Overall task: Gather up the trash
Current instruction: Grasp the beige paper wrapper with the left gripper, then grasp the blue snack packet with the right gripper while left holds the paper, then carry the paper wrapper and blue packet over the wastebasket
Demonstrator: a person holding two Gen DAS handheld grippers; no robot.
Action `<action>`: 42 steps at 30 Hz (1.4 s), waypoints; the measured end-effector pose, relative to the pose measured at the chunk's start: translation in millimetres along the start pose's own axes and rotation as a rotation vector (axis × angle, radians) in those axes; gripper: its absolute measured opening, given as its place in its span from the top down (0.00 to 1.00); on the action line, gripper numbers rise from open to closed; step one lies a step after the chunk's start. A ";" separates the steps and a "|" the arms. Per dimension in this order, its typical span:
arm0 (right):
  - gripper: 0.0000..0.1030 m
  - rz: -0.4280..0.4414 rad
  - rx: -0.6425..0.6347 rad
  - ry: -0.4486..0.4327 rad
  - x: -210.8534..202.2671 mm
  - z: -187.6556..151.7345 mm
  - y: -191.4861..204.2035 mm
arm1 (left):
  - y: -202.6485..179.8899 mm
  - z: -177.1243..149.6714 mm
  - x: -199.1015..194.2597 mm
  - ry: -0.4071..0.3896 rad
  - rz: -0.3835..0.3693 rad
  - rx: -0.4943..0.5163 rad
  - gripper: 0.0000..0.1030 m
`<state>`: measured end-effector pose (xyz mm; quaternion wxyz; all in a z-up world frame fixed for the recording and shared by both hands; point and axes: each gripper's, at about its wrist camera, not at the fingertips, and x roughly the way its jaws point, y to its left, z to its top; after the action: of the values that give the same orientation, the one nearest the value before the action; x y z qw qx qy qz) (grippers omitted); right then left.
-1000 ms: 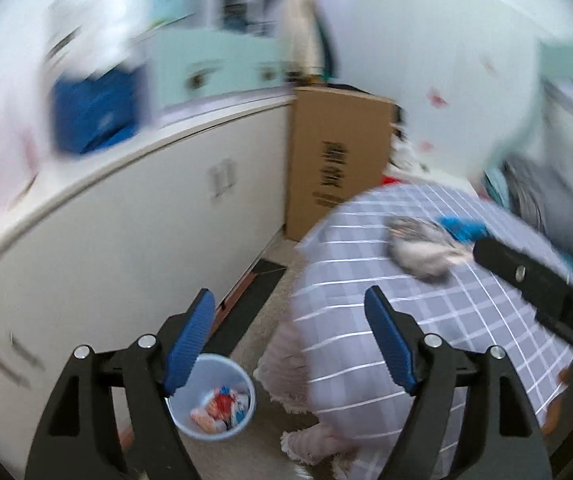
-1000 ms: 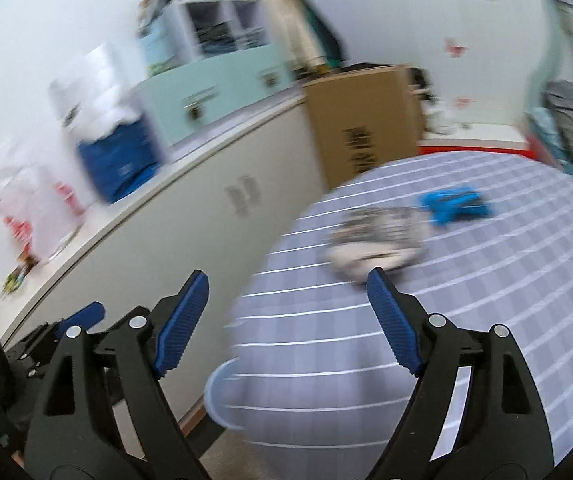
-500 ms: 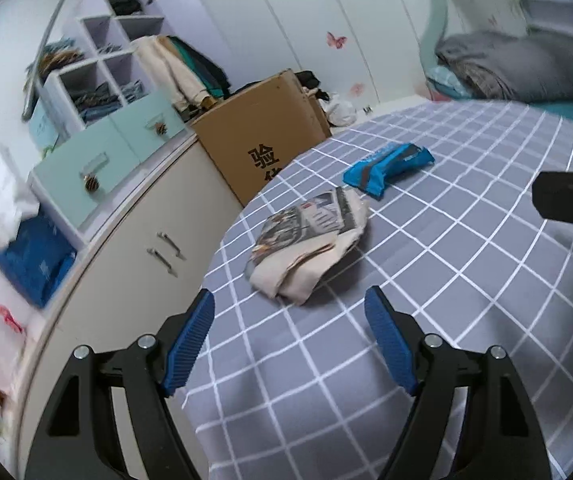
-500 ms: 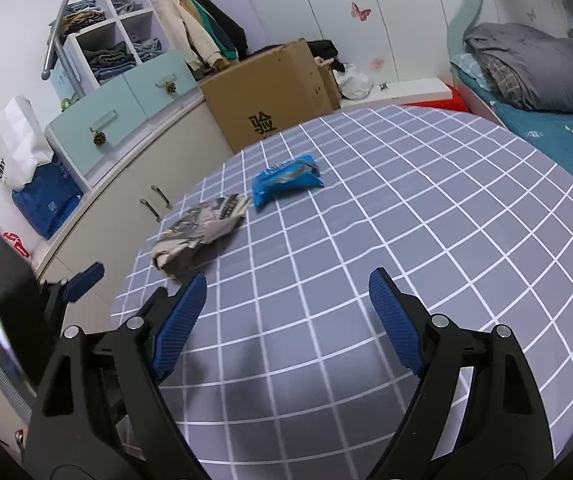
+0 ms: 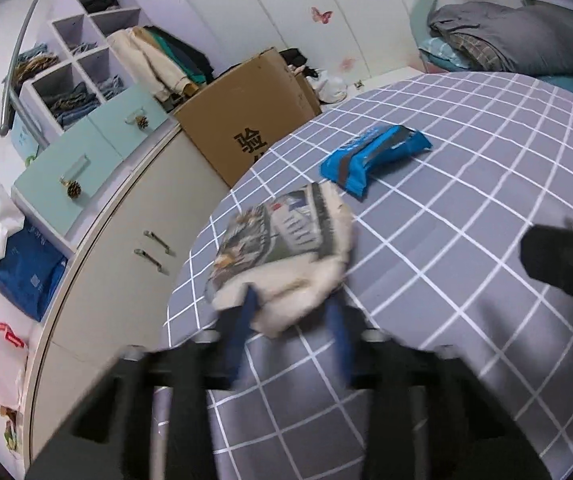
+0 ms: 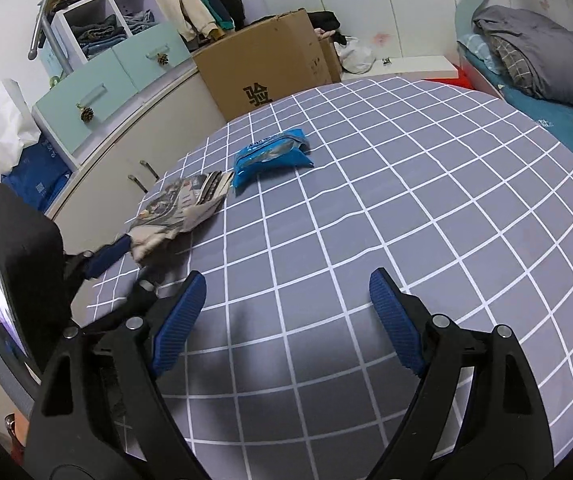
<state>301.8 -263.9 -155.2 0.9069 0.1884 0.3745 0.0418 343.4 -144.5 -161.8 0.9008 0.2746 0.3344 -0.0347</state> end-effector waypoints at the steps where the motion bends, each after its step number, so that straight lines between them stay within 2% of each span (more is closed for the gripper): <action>1: 0.20 0.000 0.000 0.002 0.6 0.2 -0.3 | 3.6 0.5 -0.1 -0.005 -0.006 -0.021 0.77; 3: 0.20 0.001 -0.008 0.005 1.3 0.4 1.1 | 15.4 -0.3 -2.6 -0.013 -0.013 -0.078 0.85; 8: 0.20 0.002 -0.026 0.016 3.8 4.6 9.0 | 49.5 -8.0 -10.9 -0.042 -0.065 -0.231 0.96; 12: 0.20 -0.002 -0.052 0.012 4.4 13.1 18.1 | 77.3 -15.8 -11.2 -0.048 -0.148 -0.357 0.99; 21: 0.20 -0.013 -0.021 -0.029 19.9 42.0 18.3 | 117.0 -31.4 0.6 -0.062 -0.284 -0.529 0.99; 29: 0.19 -0.049 -0.023 -0.029 62.4 70.1 23.6 | 148.4 -34.1 12.9 -0.096 -0.247 -0.679 0.99; 34: 0.19 -0.087 -0.097 -0.054 81.7 85.2 48.6 | 155.5 -30.5 16.5 -0.118 -0.227 -0.711 0.99; 38: 0.17 -0.134 -0.146 -0.024 108.9 97.6 57.7 | 158.5 -30.3 20.1 -0.118 -0.228 -0.719 0.99; 42: 0.17 -0.162 -0.214 0.070 137.6 97.4 60.4 | 159.0 -30.8 22.0 -0.111 -0.224 -0.713 0.99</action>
<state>472.0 -208.4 -160.7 0.9085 0.0582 0.4135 0.0146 381.6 8.7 -119.8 0.9473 -0.0967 0.3041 -0.0295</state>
